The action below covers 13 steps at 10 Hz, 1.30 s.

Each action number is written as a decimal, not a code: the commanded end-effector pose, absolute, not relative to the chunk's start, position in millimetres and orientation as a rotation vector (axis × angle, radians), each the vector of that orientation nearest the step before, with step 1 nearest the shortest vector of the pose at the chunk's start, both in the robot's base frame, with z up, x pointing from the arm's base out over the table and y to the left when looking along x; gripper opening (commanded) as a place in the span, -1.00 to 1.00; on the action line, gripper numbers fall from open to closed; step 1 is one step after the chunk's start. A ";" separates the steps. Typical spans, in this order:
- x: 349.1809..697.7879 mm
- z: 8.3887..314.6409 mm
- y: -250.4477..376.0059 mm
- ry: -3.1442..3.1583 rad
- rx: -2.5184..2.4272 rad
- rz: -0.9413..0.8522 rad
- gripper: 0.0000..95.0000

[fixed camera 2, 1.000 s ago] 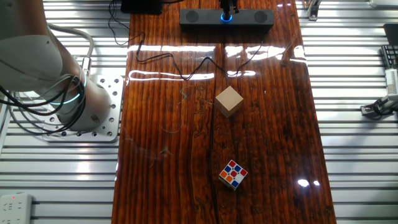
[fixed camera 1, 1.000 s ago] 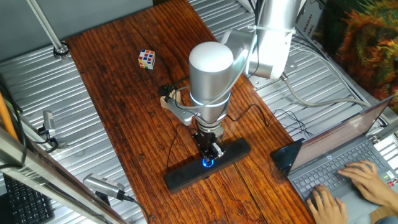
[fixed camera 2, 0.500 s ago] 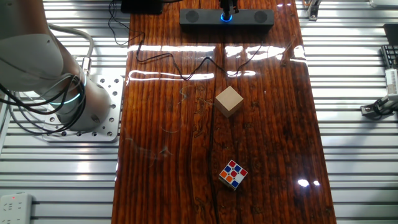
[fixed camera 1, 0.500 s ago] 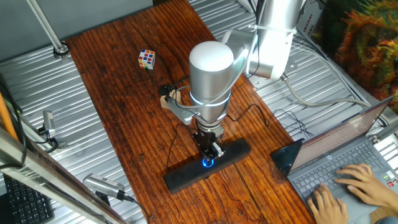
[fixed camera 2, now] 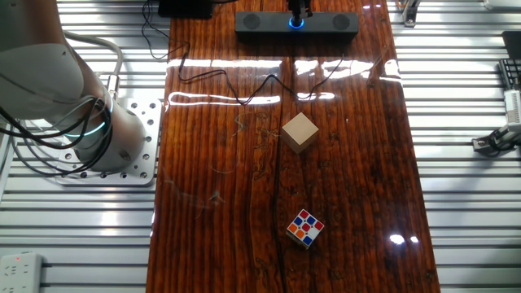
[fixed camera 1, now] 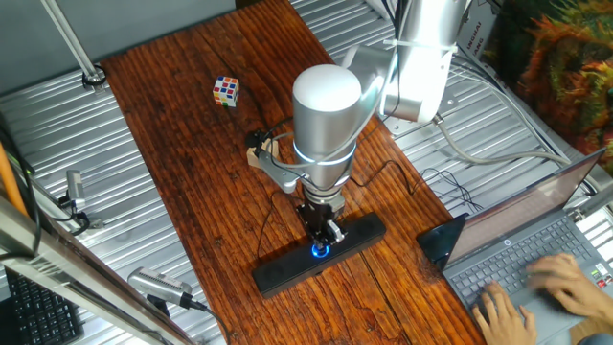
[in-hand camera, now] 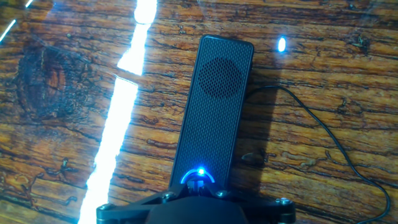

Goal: Turn the knob to increase the volume of the speaker

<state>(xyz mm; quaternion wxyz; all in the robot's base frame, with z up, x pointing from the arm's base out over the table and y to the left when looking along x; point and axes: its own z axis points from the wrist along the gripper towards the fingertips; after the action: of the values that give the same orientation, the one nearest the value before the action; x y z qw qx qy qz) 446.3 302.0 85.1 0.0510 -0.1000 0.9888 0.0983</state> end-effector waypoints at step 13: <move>446.2 84.9 301.7 3.004 -0.366 0.275 -0.20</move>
<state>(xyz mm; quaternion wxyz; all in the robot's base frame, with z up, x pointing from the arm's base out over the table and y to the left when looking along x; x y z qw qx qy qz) 446.3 301.8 84.8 0.0517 -0.1207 0.9872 0.0909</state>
